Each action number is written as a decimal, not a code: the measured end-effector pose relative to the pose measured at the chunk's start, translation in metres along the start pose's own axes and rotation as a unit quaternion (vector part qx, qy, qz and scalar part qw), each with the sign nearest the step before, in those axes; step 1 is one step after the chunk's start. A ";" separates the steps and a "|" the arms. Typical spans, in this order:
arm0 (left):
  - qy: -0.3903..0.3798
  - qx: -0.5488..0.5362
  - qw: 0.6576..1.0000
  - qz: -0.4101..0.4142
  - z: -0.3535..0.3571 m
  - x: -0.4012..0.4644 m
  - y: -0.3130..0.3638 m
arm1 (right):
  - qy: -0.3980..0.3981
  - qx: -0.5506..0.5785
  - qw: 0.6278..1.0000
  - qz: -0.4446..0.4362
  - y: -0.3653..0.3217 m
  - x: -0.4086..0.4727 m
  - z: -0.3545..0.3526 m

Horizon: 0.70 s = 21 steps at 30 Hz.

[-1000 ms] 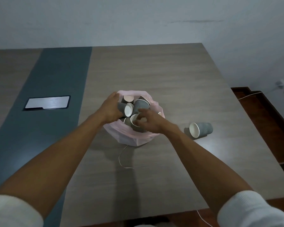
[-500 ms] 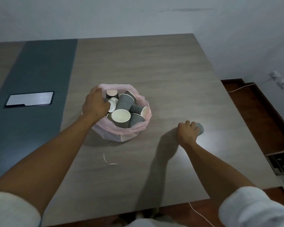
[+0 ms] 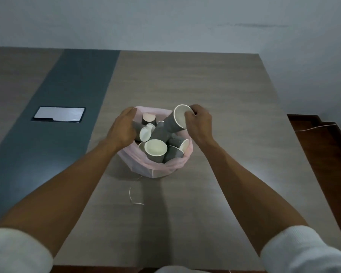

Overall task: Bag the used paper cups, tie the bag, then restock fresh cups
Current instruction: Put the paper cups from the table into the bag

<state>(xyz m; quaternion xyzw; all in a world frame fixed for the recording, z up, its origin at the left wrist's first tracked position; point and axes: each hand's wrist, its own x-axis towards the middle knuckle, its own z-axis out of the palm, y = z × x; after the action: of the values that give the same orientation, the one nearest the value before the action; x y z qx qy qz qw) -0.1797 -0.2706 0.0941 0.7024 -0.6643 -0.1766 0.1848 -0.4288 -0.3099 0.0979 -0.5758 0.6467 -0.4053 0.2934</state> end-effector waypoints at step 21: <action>0.025 -0.048 0.992 0.113 -0.017 0.019 -0.037 | -0.094 -0.113 0.988 0.054 -0.022 0.024 0.126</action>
<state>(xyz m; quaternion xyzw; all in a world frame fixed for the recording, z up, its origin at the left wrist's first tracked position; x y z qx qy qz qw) -0.1384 -0.2876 0.0902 0.6175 -0.7252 -0.1685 0.2535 -0.3150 -0.3568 0.0562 -0.6053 0.6879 -0.2572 0.3071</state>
